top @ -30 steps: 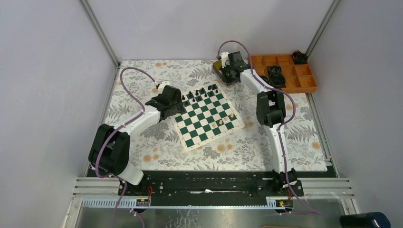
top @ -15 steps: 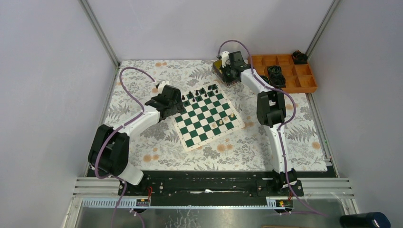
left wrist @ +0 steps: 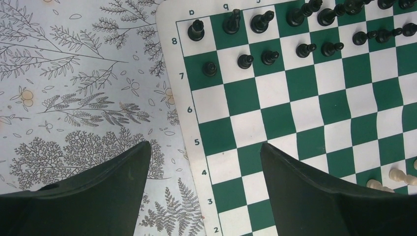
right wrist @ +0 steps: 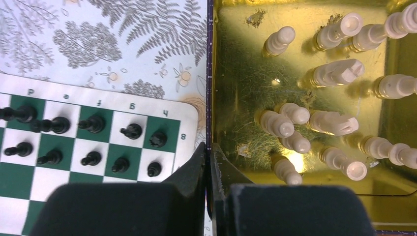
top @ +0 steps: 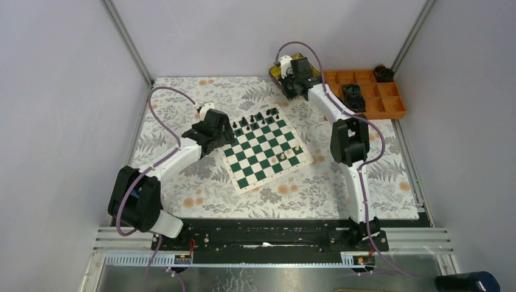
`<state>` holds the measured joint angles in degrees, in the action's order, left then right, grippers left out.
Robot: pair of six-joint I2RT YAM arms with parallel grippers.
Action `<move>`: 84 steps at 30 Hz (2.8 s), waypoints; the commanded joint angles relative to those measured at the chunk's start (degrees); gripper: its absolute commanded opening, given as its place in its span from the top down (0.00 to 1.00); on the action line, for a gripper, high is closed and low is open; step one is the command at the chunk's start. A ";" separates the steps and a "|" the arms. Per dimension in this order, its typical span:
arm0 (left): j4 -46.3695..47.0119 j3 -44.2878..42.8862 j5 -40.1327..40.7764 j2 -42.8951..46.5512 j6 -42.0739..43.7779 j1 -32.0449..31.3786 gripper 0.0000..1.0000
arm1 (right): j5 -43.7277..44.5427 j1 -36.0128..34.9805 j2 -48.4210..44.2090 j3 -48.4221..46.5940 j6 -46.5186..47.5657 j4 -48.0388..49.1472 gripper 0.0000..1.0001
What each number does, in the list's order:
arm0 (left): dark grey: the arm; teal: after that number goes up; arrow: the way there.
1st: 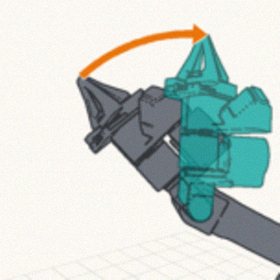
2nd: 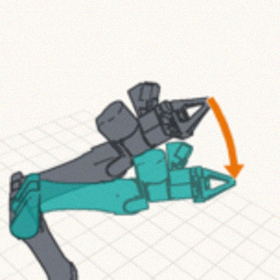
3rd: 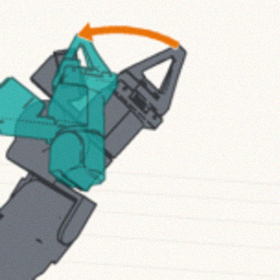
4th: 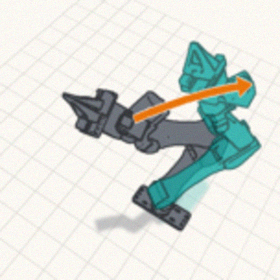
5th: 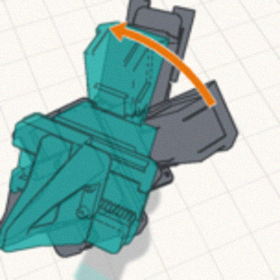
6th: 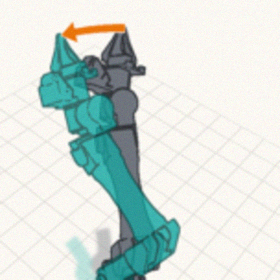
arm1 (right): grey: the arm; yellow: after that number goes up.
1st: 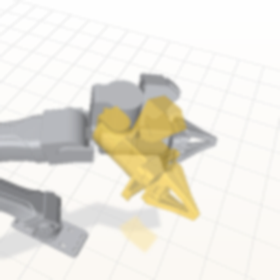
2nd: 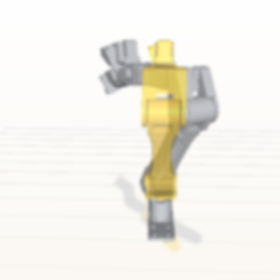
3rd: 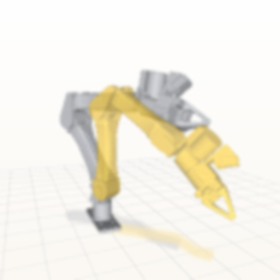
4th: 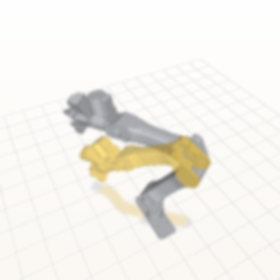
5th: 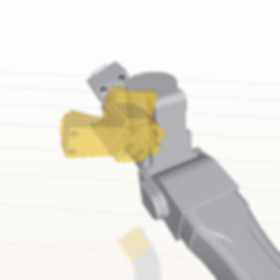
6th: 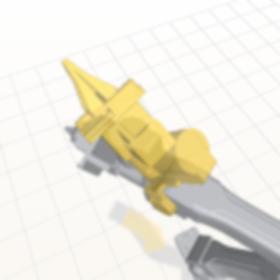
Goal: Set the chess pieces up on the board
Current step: Pick up the storage box at the center of the board, then place the storage box at the center of the board.
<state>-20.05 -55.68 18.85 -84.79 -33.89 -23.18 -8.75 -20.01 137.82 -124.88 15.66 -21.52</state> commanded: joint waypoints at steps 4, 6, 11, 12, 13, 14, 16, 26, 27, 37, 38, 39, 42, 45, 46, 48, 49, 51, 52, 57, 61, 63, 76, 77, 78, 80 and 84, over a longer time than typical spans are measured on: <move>2.37 2.24 -0.54 4.30 1.33 0.33 0.11 | 4.22 -3.34 -9.02 -1.70 1.81 0.09 1.00; 2.30 2.86 -0.96 5.42 1.30 0.33 0.10 | 5.65 -3.67 -10.43 -0.84 1.11 -1.04 1.00; 1.97 4.61 -2.35 8.92 0.93 0.26 0.10 | 8.40 -4.41 -16.71 5.30 -0.79 -2.90 1.00; 1.85 4.88 -2.56 9.62 0.94 0.26 0.10 | 8.46 -4.42 -18.36 7.12 -1.55 -2.91 1.00; 1.75 5.10 -2.77 10.27 0.96 0.24 0.10 | 8.43 -4.40 -19.96 8.91 -2.00 -3.21 1.00; 1.57 5.18 -2.92 10.89 0.93 0.24 0.10 | 9.09 -4.42 -21.65 10.79 -2.42 -3.51 1.00; 1.08 5.44 -3.24 12.02 1.00 0.24 0.10 | 10.12 -4.59 -25.01 14.75 -3.17 -4.06 1.00; -0.44 6.24 -3.18 16.65 1.36 -0.91 0.10 | 12.90 -4.73 -45.04 40.60 -8.68 -2.93 1.00; -0.67 6.24 -3.08 16.75 1.38 -1.10 0.10 | 13.18 -4.70 -47.20 43.59 -9.40 -2.35 1.00; -0.69 6.34 -2.03 16.75 0.59 -3.15 0.01 | 15.01 -4.75 -61.83 64.33 -15.30 0.64 1.00; -0.67 6.23 -1.87 16.53 0.53 -3.35 0.01 | 15.06 -4.77 -62.59 65.60 -16.85 0.90 1.00; -0.65 6.08 -1.70 16.20 0.54 -3.56 0.01 | 15.33 -4.76 -63.34 66.84 -17.49 1.04 1.00; -0.54 5.61 -1.25 14.87 0.39 -4.18 0.01 | 16.10 -4.78 -64.85 69.91 -18.86 1.77 1.00; -0.36 5.33 -0.85 13.76 0.07 -4.86 0.01 | 16.47 -4.78 -65.05 72.11 -20.21 2.73 1.00; -0.42 5.13 -0.72 13.40 -0.01 -5.05 0.01 | 16.55 -4.78 -65.00 72.73 -20.56 3.45 1.00; -0.40 4.77 -0.50 12.71 -0.01 -5.36 0.01 | 17.40 -4.77 -64.69 74.04 -21.28 4.81 1.00; -0.35 4.53 -0.39 12.28 0.04 -5.50 0.01 | 17.82 -4.66 -64.39 74.48 -21.44 5.40 1.00; -0.22 3.81 -0.23 11.55 0.34 -5.72 0.01 | 18.19 -4.68 -63.54 74.98 -21.74 6.13 1.00; -0.20 3.52 -0.18 11.16 0.43 -5.81 0.01 | 18.38 -4.69 -63.24 75.27 -21.87 6.65 1.00; -0.17 2.15 0.13 9.47 1.22 -6.08 0.01 | 18.07 -4.12 -61.66 76.74 -22.59 9.50 1.00; -0.17 1.59 0.07 8.40 1.62 -6.16 0.01 | 17.48 -3.80 -59.88 77.94 -23.40 11.52 1.00; -0.04 1.62 0.09 8.05 1.84 -6.26 0.01 | 17.54 -3.69 -59.14 78.59 -23.85 12.66 1.00; 0.27 2.14 0.13 6.68 3.88 -6.35 0.01 | 17.98 -3.11 -54.90 80.75 -25.14 15.97 1.00; 0.47 2.30 -0.03 6.71 3.91 -6.30 0.01 | 18.05 -3.04 -54.79 80.79 -25.25 15.87 1.00; 0.64 2.45 -0.12 6.59 3.90 -6.35 0.01 | 18.13 -3.09 -54.69 80.98 -25.35 15.85 1.00; 0.89 2.67 -0.43 6.41 3.94 -6.35 0.01 | 18.64 -3.02 -54.59 81.26 -25.64 15.85 1.00; 1.35 2.94 -1.11 6.13 4.01 -6.33 0.01 | 19.19 -2.97 -54.67 81.46 -25.84 15.01 1.00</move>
<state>-20.56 -52.40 17.56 -78.06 -31.14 -28.95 7.20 -23.46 83.11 -43.44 -9.58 -7.60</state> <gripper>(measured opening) 0.987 0.065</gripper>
